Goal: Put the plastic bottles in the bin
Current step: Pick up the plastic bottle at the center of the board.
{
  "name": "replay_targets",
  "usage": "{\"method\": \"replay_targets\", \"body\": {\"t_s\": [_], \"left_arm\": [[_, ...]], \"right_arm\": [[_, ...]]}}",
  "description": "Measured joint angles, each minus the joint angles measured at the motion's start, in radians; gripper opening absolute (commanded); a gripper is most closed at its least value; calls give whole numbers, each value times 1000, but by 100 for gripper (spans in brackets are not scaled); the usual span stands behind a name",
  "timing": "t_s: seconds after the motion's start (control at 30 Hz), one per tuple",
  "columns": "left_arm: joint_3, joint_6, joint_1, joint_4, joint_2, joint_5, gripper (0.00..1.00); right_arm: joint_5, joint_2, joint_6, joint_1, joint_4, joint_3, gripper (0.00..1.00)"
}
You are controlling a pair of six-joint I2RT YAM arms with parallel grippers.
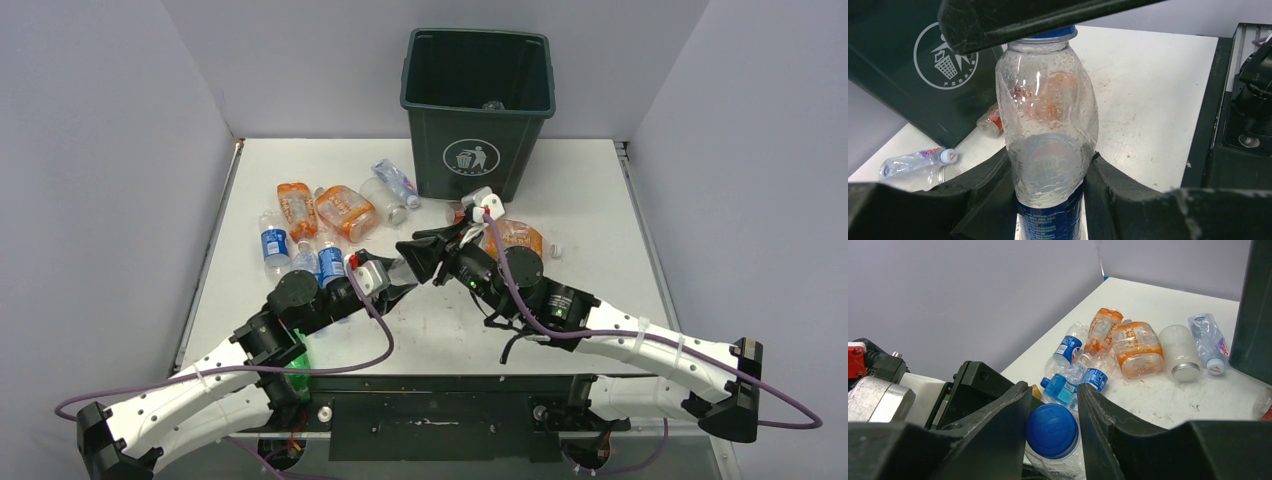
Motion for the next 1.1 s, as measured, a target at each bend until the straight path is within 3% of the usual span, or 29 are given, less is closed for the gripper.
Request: {"method": "replay_targets", "body": {"t_s": [0.1, 0.17, 0.23, 0.33, 0.43, 0.5, 0.57, 0.63, 0.67, 0.87, 1.0, 1.1], "left_arm": [[-5, -5, 0, -1, 2, -8, 0], [-5, -6, 0, 10, -1, -7, 0], [-5, -7, 0, 9, -4, -8, 0], [-5, -8, -1, 8, -3, -9, 0], [-6, -9, -1, 2, -2, -10, 0], [-6, -11, -2, -2, -2, -9, 2], [-6, -11, -3, -2, -1, -9, 26], [-6, -11, -5, 0, -1, -9, 69], [-6, -13, -6, 0, -1, -9, 98], [-6, -34, -6, 40, -28, -11, 96], [-6, -38, -6, 66, -49, -37, 96], [-9, -38, -6, 79, -54, -79, 96]], "right_arm": [[5, 12, 7, -2, -17, 0, 73], [13, 23, 8, -6, -40, 0, 74], [16, 32, 13, -9, -53, 0, 65], [13, 32, 22, -7, -50, 0, 43], [8, 32, 30, 2, -41, -3, 11], [9, 27, 31, 0, -35, -11, 5], [10, 24, 34, 0, -34, -13, 5], [10, 21, 36, 0, -33, -13, 5], [10, 18, 36, 0, -31, -16, 5], [110, -9, -18, -16, -69, -5, 5], [224, -9, -116, -41, -96, 119, 5], [334, -9, -215, -93, -10, 229, 5]]}}
